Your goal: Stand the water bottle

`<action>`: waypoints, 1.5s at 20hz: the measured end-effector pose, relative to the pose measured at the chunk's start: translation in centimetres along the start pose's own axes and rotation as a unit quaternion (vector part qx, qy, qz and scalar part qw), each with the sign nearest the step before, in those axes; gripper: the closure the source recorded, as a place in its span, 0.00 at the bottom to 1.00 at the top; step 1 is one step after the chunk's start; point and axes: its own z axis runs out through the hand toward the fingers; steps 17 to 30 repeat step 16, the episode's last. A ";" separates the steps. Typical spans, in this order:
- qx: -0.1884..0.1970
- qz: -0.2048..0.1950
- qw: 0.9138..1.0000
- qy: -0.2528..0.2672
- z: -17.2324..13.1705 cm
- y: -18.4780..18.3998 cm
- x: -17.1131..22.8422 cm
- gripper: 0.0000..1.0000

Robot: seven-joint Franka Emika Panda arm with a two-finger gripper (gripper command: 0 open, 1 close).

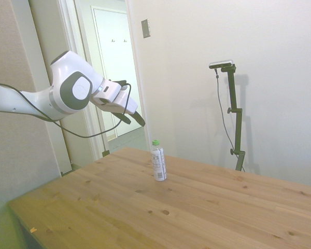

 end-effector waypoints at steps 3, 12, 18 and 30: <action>-0.031 -0.016 0.999 -0.034 0.4 0.5 -0.9 0.00; -0.099 -0.043 0.987 -0.121 0.7 2.7 -2.5 0.00; -0.118 -0.039 0.982 -0.140 0.6 3.9 -2.6 0.00; -0.118 -0.039 0.982 -0.140 0.6 3.9 -2.6 0.00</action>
